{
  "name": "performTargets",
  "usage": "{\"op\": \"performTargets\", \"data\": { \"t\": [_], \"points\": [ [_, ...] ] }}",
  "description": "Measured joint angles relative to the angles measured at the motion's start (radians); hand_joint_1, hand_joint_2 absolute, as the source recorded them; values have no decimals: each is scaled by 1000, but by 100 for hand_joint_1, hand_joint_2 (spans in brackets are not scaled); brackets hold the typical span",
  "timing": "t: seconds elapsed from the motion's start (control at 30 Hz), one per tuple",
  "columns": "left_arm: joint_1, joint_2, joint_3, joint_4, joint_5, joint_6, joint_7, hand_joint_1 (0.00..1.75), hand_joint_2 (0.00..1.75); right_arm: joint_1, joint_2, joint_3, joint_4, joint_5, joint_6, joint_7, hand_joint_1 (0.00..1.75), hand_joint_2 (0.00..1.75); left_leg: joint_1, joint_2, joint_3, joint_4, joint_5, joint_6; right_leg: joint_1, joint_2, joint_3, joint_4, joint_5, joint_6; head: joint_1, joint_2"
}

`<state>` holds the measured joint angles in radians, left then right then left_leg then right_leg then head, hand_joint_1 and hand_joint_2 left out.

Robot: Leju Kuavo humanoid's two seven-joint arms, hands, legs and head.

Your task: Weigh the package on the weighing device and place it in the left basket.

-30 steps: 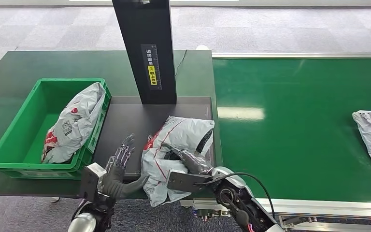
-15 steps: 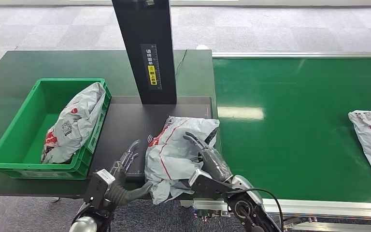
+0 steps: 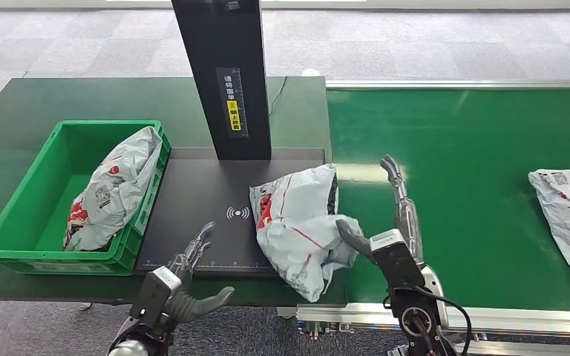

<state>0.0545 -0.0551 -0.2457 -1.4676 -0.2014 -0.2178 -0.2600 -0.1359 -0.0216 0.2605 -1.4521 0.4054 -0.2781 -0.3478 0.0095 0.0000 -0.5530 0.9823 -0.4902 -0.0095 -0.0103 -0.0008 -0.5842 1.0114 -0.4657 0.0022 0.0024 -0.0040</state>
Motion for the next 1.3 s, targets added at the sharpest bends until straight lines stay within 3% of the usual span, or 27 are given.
{"op": "performTargets", "data": {
  "t": [0.2,0.63,0.87,1.1,1.23,1.3],
  "points": [
    [1,-1,0,-12,-27,40,10,0,175,39,-7,-37,-56,-9,0,4,0,175,0,0,0,0,0,0,0,0,0,0,0,0,0,0],
    [-4,-28,-16,-85,-28,93,-70,0,175,90,-13,-74,-77,0,57,18,0,175,0,0,0,0,0,0,0,0,0,0,0,0,0,0],
    [-91,-41,-87,-93,17,55,-74,0,175,87,-11,-75,-76,2,68,18,0,175,0,0,0,0,0,0,0,0,0,0,0,0,0,0],
    [-243,-61,-177,90,53,2,39,0,175,52,-8,-74,-64,-4,64,18,0,175,0,0,1,0,0,0,0,0,1,0,1,0,0,0],
    [-319,-87,-232,239,-23,53,90,0,175,34,-2,-75,-57,-6,54,29,0,175,0,0,1,0,0,0,0,0,0,0,1,0,0,0],
    [-354,-97,-265,308,-130,135,141,0,175,30,-1,-76,-56,-4,46,35,0,175,0,0,0,0,0,0,0,0,0,0,1,0,0,0]
  ]
}}
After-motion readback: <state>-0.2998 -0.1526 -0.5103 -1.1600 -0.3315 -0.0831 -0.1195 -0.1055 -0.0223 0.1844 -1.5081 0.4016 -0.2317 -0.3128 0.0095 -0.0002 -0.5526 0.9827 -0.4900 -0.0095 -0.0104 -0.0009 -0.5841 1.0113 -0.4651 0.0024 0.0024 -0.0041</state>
